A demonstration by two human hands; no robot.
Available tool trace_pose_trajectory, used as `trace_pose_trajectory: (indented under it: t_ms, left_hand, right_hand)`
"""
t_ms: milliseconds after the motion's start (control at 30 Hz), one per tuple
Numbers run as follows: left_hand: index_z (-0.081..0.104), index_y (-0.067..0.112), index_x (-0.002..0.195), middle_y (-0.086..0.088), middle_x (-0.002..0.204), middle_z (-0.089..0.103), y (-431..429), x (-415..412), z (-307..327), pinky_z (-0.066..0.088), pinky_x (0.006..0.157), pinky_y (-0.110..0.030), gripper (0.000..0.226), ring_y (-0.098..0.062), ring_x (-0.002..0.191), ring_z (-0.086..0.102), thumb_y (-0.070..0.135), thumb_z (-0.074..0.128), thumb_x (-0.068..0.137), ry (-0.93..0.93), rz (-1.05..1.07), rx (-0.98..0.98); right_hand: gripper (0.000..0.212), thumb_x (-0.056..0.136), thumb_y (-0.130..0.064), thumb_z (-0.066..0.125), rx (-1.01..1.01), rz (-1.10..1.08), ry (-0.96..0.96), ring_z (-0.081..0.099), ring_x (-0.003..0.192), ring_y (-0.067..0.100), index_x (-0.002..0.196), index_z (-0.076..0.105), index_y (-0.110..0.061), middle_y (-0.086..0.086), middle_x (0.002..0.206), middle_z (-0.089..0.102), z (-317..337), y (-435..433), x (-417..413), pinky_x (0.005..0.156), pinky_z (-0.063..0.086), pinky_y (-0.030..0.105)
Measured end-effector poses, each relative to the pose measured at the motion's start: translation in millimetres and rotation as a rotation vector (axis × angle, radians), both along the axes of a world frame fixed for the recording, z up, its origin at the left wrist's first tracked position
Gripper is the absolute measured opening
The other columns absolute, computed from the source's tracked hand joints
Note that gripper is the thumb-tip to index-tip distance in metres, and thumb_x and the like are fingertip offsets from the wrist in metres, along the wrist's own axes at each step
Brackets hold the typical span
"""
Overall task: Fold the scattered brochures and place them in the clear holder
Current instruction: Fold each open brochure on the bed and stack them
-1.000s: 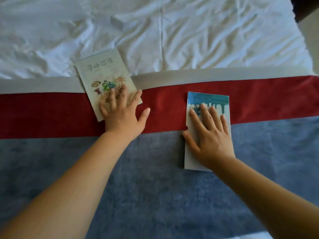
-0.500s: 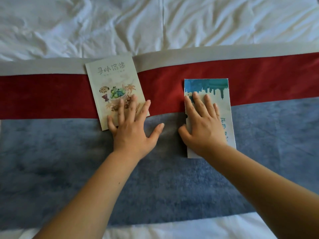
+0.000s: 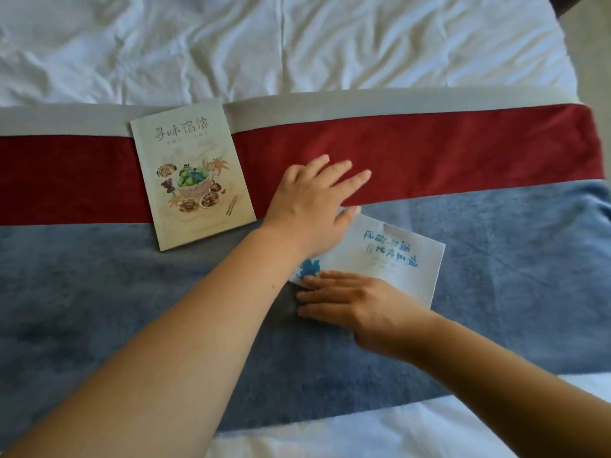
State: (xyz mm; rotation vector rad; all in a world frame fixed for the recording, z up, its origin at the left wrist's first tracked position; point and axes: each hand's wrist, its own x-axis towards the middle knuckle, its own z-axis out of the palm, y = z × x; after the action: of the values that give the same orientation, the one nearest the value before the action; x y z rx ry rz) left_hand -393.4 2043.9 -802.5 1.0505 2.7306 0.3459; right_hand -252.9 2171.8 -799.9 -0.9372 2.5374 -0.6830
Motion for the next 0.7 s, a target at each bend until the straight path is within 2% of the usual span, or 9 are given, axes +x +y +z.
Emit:
trace_pose_trajectory:
  t_ms: [67,167,267,367,467,567,700]
  left_hand:
    - [0.042,0.041,0.152,0.007,0.15,0.046,7,1,-2,0.028,0.111,-0.039,0.053,-0.02,0.14,0.039,0.051,0.046,0.101,0.012,-0.096,-0.026]
    - [0.059,0.033,0.139,0.004,0.12,0.056,-3,9,0,0.036,0.092,-0.035,0.041,-0.02,0.111,0.051,0.045,0.053,0.1,0.056,-0.07,0.02]
    - [0.067,0.026,0.124,0.002,0.111,0.059,-28,16,5,0.038,0.084,-0.035,0.03,-0.022,0.101,0.056,0.04,0.06,0.098,0.04,0.074,0.025]
    - [0.066,0.022,0.108,0.001,0.106,0.057,-65,21,10,0.035,0.073,-0.034,0.018,-0.024,0.09,0.058,0.037,0.062,0.098,0.001,0.261,0.025]
    - [0.063,0.023,0.099,0.007,0.098,0.059,-108,28,18,0.036,0.061,-0.029,0.011,-0.013,0.074,0.052,0.034,0.062,0.099,-0.03,0.486,0.152]
    - [0.064,0.024,0.101,0.011,0.09,0.066,-152,37,22,0.036,0.051,-0.023,0.008,-0.003,0.061,0.052,0.032,0.061,0.1,-0.098,0.725,0.363]
    - [0.058,0.023,0.119,0.008,0.095,0.065,-202,45,20,0.04,0.056,-0.021,0.016,-0.012,0.077,0.061,0.024,0.053,0.104,-0.058,0.901,0.478]
  right_hand:
    - [0.064,0.083,0.004,0.047,0.026,0.069,0.058,0.044,0.147,0.026,0.142,0.063,-0.015,0.01,0.153,0.053,-2,7,9,0.122,0.035,0.044]
    - [0.075,0.076,-0.001,0.073,0.094,-0.062,0.157,0.044,0.147,0.033,0.147,0.058,-0.019,0.016,0.155,0.049,-5,11,14,0.119,0.037,0.054]
    - [0.063,0.082,-0.012,0.073,0.125,-0.197,0.241,0.048,0.143,0.033,0.143,0.062,-0.02,0.01,0.152,0.055,-6,10,10,0.114,0.04,0.061]
    - [0.054,0.081,-0.012,0.077,0.167,-0.242,0.328,0.05,0.141,0.038,0.133,0.071,-0.023,0.004,0.148,0.059,-9,2,4,0.114,0.039,0.064]
    - [0.056,0.082,-0.008,0.079,0.18,-0.37,0.388,0.048,0.141,0.042,0.133,0.07,-0.026,0.005,0.149,0.058,-11,-17,-7,0.116,0.034,0.066]
    - [0.051,0.089,-0.009,0.073,0.152,-0.513,0.402,0.045,0.141,0.048,0.136,0.069,-0.027,0.01,0.15,0.055,-10,-50,-30,0.117,0.031,0.067]
    - [0.045,0.099,-0.021,0.062,0.111,-0.614,0.293,0.039,0.144,0.047,0.143,0.062,-0.026,0.015,0.153,0.051,-5,-110,-72,0.122,0.024,0.062]
